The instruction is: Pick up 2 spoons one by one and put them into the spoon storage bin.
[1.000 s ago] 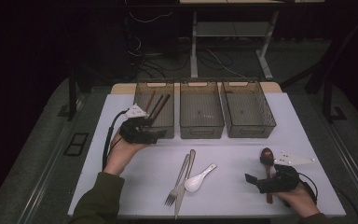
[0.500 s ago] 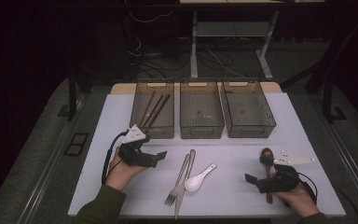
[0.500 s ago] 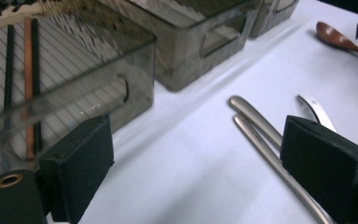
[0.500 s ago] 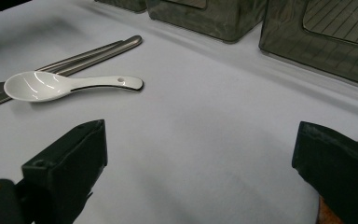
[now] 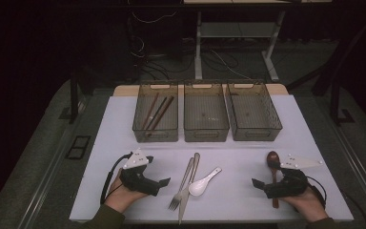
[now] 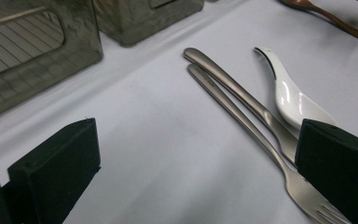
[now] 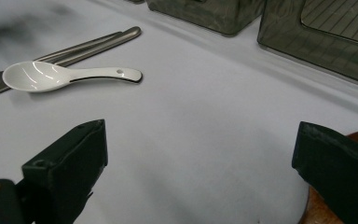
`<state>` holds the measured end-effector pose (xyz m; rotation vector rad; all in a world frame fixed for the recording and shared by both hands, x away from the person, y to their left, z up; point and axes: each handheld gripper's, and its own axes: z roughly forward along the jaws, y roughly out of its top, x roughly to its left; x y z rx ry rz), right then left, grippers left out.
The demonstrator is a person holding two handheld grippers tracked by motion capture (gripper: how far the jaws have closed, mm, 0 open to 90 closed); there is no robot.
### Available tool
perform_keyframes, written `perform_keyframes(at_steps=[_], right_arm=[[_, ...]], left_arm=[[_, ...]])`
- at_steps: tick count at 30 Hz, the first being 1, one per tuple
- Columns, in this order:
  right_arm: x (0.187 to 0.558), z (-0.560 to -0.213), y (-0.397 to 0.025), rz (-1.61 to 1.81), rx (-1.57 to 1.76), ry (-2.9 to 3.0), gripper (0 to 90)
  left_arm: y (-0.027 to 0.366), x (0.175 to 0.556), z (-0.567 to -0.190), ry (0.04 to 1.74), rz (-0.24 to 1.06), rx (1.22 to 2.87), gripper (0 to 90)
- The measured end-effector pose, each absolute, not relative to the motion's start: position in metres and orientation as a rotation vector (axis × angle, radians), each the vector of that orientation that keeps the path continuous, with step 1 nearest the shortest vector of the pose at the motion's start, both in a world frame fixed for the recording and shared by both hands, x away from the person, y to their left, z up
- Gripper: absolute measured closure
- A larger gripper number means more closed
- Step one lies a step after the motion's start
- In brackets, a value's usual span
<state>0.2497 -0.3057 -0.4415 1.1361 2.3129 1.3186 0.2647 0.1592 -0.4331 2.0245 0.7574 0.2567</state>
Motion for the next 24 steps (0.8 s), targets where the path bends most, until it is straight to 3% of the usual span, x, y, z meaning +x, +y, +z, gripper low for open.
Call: perform_keyframes(at_steps=[5, 18, 24], right_arm=[[0.250, -0.438, -0.309, 1.294, 1.154, 2.298, 15.4], [0.254, -0.435, -0.330, 1.161, 1.293, 2.280, 70.2], [0.267, -0.433, -0.350, 1.093, 1.380, 2.221, 88.9]], left_arm=[[0.160, 0.261, -0.438, 0.742, 0.253, 2.049, 0.0], [0.159, 0.263, -0.440, 0.724, 0.269, 2.078, 0.0], [0.161, 0.264, -0.441, 0.728, 0.269, 2.073, 0.0]])
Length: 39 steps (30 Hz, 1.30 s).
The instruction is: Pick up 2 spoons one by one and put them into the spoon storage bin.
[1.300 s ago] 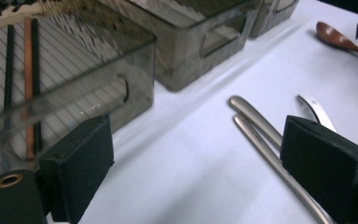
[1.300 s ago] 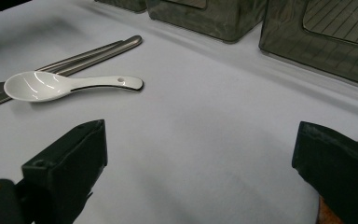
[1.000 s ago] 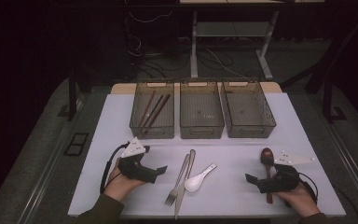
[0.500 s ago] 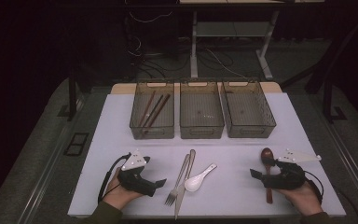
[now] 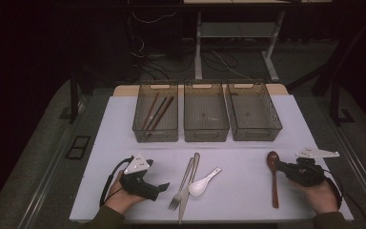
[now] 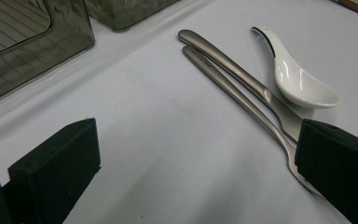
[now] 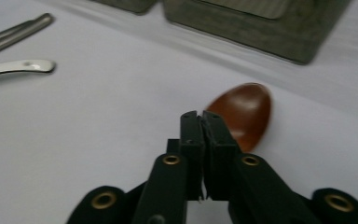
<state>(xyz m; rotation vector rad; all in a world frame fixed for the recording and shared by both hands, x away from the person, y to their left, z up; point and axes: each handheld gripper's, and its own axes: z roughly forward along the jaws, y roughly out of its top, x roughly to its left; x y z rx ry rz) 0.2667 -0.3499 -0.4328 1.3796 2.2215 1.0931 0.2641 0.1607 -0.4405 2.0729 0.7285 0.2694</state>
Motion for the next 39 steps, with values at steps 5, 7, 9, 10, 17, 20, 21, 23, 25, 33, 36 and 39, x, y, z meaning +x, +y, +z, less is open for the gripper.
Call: perform_keyframes(at_steps=[5, 7, 9, 10, 17, 20, 21, 23, 25, 33, 36, 39], right_arm=[[0.280, -0.434, -0.359, 1.021, 1.426, 2.184, 89.0], [0.286, -0.434, -0.362, 0.997, 1.448, 2.166, 89.0], [0.293, -0.436, -0.364, 0.962, 1.463, 2.162, 89.0], [0.297, -0.437, -0.365, 0.959, 1.475, 2.160, 89.0], [0.310, -0.443, -0.368, 0.928, 1.524, 2.151, 89.0], [0.314, -0.444, -0.365, 0.929, 1.526, 2.161, 89.0], [0.315, -0.443, -0.363, 0.928, 1.528, 2.162, 89.0], [0.315, -0.444, -0.360, 0.923, 1.520, 2.181, 89.0], [0.316, -0.444, -0.356, 0.923, 1.512, 2.192, 89.0], [0.322, -0.444, -0.345, 0.919, 1.471, 2.225, 89.0], [0.325, -0.444, -0.336, 0.928, 1.443, 2.253, 89.0], [0.327, -0.445, -0.326, 0.927, 1.419, 2.286, 89.0]], left_arm=[[0.161, 0.264, -0.441, 0.735, 0.264, 2.075, 0.0], [0.161, 0.265, -0.442, 0.734, 0.263, 2.080, 0.0], [0.161, 0.265, -0.441, 0.734, 0.264, 2.081, 0.0], [0.161, 0.265, -0.441, 0.734, 0.263, 2.081, 0.0], [0.162, 0.265, -0.442, 0.737, 0.264, 2.082, 0.0], [0.162, 0.264, -0.441, 0.739, 0.264, 2.078, 0.0], [0.162, 0.264, -0.442, 0.739, 0.264, 2.077, 0.0], [0.162, 0.264, -0.442, 0.737, 0.263, 2.080, 0.0], [0.162, 0.264, -0.442, 0.738, 0.263, 2.081, 0.0], [0.161, 0.263, -0.441, 0.739, 0.266, 2.081, 0.0], [0.161, 0.263, -0.441, 0.738, 0.266, 2.081, 0.0], [0.161, 0.263, -0.442, 0.739, 0.264, 2.082, 0.0]])
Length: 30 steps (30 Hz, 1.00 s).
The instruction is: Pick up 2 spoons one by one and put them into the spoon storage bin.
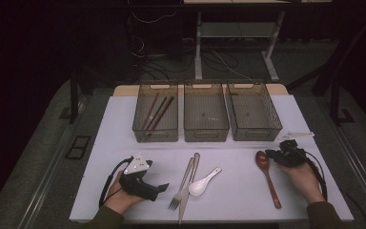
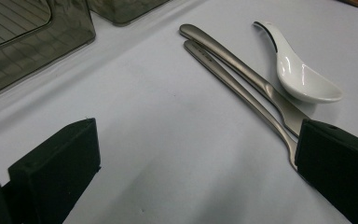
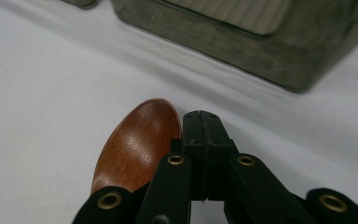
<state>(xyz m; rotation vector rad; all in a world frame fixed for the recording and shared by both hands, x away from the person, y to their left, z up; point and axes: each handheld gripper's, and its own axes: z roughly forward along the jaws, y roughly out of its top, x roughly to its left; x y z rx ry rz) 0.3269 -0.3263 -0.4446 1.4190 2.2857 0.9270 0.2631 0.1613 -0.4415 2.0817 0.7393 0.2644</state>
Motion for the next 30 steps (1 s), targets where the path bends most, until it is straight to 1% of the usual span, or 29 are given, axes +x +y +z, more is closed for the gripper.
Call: perform_keyframes(at_steps=[12, 22, 25, 26, 30], right_arm=[[0.331, -0.444, -0.287, 1.037, 1.302, 2.410, 89.0], [0.326, -0.445, -0.270, 1.095, 1.214, 2.487, 88.6], [0.326, -0.442, -0.275, 1.115, 1.235, 2.451, 83.8], [0.325, -0.441, -0.277, 1.132, 1.245, 2.439, 80.8], [0.322, -0.437, -0.285, 1.177, 1.266, 2.424, 61.7]], left_arm=[[0.162, 0.263, -0.441, 0.736, 0.262, 2.083, 0.0], [0.162, 0.263, -0.442, 0.733, 0.259, 2.084, 0.0], [0.162, 0.263, -0.442, 0.733, 0.258, 2.082, 0.0], [0.162, 0.263, -0.442, 0.732, 0.256, 2.082, 0.0], [0.162, 0.263, -0.442, 0.719, 0.251, 2.084, 0.0]])
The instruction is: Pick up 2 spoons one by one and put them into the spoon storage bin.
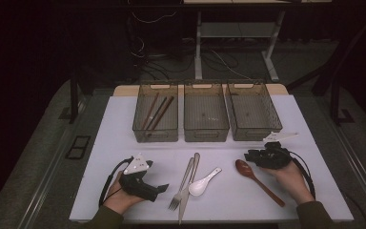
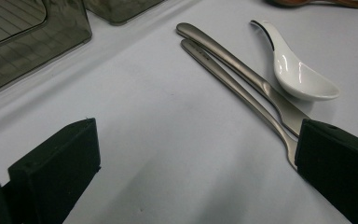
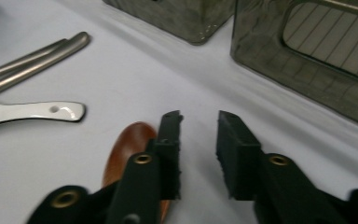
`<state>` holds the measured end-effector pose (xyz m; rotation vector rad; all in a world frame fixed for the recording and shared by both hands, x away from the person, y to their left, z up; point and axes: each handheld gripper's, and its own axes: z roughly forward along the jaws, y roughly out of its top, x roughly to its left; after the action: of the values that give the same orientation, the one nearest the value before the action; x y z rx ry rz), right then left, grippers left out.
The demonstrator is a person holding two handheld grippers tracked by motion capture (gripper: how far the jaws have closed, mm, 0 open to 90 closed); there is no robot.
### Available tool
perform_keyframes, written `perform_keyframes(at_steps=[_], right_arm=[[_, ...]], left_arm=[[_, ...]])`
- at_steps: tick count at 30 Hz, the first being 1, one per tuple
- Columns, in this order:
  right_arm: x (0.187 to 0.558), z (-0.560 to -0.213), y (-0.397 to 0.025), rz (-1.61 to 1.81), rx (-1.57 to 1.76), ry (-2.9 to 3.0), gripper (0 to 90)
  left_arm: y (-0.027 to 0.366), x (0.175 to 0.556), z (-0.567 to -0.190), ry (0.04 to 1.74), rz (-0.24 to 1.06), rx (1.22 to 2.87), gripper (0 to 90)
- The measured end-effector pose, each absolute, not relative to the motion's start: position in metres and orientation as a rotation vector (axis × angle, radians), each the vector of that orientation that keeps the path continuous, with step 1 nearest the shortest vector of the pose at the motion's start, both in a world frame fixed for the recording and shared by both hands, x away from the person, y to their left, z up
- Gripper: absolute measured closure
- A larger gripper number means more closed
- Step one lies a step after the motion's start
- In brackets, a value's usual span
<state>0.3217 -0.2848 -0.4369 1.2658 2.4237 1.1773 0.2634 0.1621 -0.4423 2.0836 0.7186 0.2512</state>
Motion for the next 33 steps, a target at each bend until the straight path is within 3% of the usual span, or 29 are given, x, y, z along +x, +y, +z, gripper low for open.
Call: perform_keyframes(at_steps=[5, 13, 22, 33], right_arm=[[0.312, -0.437, -0.284, 1.184, 1.242, 2.471, 47.2], [0.302, -0.445, -0.274, 1.098, 1.166, 2.533, 43.1], [0.299, -0.448, -0.271, 1.069, 1.121, 2.557, 45.3], [0.294, -0.447, -0.265, 1.066, 1.031, 2.601, 60.9]], left_arm=[[0.162, 0.263, -0.442, 0.713, 0.250, 2.075, 0.0], [0.165, 0.264, -0.442, 0.713, 0.250, 2.058, 0.0], [0.164, 0.264, -0.443, 0.712, 0.246, 2.061, 0.0], [0.163, 0.264, -0.443, 0.707, 0.243, 2.067, 0.0]])
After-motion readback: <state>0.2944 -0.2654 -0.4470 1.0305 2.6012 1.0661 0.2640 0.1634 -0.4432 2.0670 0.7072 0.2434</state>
